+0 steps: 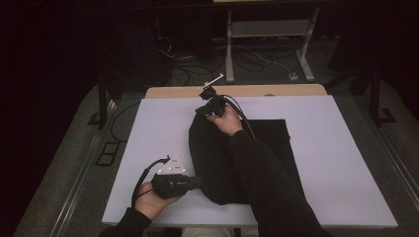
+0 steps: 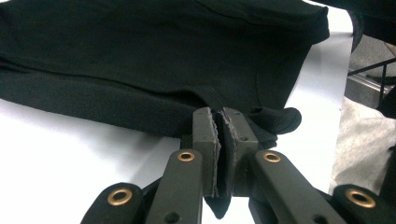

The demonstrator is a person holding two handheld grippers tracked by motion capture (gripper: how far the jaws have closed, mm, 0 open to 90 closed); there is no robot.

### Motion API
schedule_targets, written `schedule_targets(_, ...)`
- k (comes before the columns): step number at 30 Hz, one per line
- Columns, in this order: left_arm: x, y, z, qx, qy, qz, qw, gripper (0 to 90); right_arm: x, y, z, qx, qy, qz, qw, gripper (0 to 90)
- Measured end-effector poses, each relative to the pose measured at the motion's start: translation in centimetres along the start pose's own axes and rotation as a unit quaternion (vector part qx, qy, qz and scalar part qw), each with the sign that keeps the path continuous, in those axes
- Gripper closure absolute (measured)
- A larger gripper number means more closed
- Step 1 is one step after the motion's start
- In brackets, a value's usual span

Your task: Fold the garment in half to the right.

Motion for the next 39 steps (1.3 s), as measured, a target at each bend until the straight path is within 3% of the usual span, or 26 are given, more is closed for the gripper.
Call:
schedule_targets(15, -0.7, -0.4, 1.3, 0.003, -0.012, -0.014, 0.9998, 83.2, -3.0, 2.9, -1.2, -0.018, -0.026, -0.008, 0.9995, 85.9)
schedule_targets(39, -2.1, -2.2, 5.3, 0.000, -0.048, -0.034, 0.9983, 83.1, -5.8, 6.7, -2.0, -0.040, -0.040, -0.028, 0.9980, 85.9)
Point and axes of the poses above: each handheld gripper's, and its own axes: y roughly backward along the jaws, z roughly out of its top, x roughly to its left, the point moved 5 cm from there along -y, roughly forward along the jaws, and after that the axes turned 10 degrees about -z, right-handed, at the moved point
